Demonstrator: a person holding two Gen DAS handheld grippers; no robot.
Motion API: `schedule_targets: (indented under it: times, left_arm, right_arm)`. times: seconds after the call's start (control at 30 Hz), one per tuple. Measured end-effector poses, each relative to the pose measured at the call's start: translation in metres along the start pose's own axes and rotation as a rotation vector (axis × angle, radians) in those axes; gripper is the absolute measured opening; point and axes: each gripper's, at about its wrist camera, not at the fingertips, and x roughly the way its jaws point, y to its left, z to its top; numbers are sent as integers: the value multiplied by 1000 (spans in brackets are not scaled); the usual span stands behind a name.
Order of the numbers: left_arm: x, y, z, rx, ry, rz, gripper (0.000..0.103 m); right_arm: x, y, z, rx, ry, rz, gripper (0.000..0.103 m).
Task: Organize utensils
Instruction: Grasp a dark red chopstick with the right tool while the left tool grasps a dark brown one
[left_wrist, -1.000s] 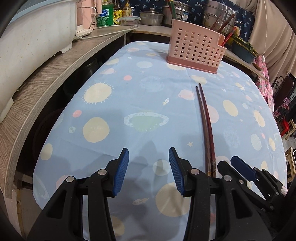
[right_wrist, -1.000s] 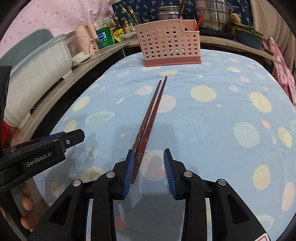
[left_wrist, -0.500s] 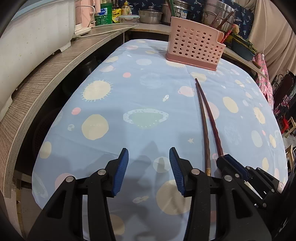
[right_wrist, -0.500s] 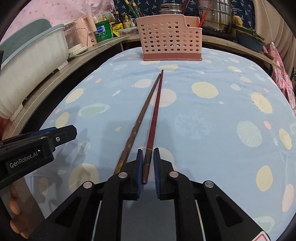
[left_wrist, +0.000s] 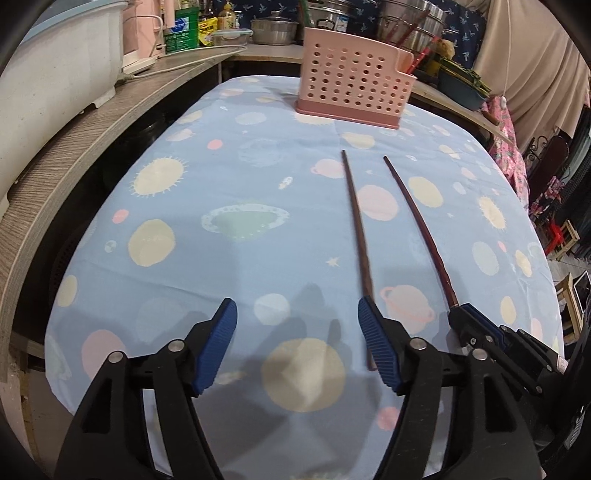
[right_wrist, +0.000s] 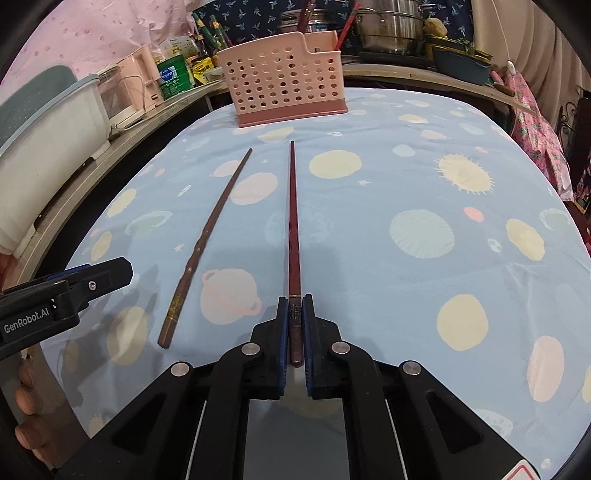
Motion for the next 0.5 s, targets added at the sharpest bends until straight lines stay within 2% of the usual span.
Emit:
schedule_targets:
  times: [0.3, 0.5]
  left_arm:
    - [14, -27, -11, 45, 36, -34, 65]
    - [24, -32, -14, 53, 52, -31, 49]
  right_arm:
    - [-10, -17, -9, 36, -7, -9, 6]
    - [-11, -17, -10, 40, -9, -5, 6]
